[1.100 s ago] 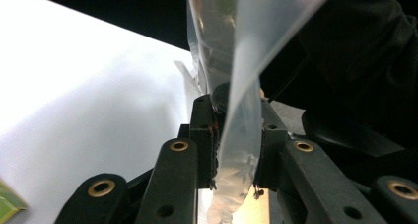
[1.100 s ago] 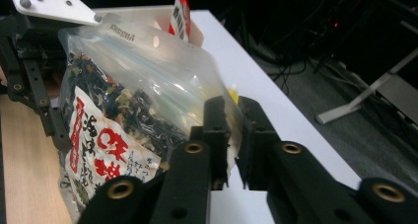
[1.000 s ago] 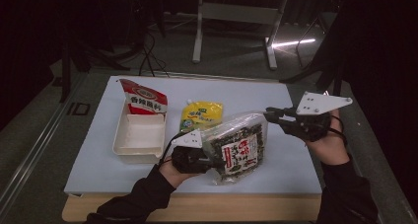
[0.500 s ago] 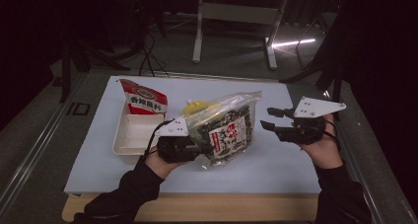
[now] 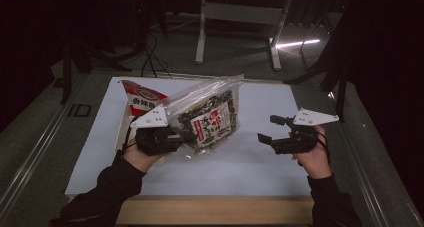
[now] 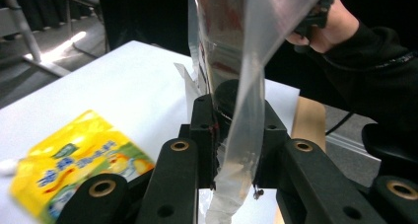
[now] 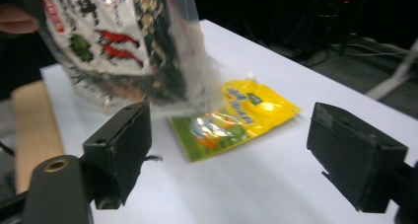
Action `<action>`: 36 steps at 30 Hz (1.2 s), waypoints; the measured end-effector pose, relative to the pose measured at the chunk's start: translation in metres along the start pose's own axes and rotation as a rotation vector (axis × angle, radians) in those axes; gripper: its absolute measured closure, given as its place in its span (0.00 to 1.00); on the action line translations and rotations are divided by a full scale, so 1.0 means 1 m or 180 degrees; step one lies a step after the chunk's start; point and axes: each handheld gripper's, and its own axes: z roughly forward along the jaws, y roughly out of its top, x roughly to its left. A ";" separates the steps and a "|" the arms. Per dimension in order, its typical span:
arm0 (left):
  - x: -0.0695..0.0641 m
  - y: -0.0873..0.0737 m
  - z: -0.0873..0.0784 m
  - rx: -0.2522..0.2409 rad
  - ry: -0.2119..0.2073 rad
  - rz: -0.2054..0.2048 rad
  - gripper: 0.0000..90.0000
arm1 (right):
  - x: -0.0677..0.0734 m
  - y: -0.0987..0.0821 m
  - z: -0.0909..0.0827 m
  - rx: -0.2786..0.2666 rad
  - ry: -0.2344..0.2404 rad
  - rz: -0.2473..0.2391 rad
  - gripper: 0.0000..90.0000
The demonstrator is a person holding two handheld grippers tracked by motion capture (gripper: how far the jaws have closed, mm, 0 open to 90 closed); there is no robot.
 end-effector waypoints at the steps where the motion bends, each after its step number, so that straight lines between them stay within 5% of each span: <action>1: 0.002 0.000 -0.004 0.0004 0.0027 0.0004 0.86 | 0.000 -0.002 0.000 -0.0028 0.0049 0.0025 0.16; 15: 0.042 -0.013 -0.064 0.0065 0.0477 -0.0070 0.86 | -0.005 -0.022 0.006 -0.0129 0.0135 0.0109 0.16; 23: 0.065 -0.028 -0.098 0.0148 0.0610 -0.0111 0.86 | -0.006 -0.027 0.009 -0.0130 0.0161 0.0131 0.16; 36: 0.076 -0.044 -0.118 0.0510 0.0787 -0.0189 0.86 | -0.005 -0.029 0.011 -0.0111 0.0175 0.0146 0.16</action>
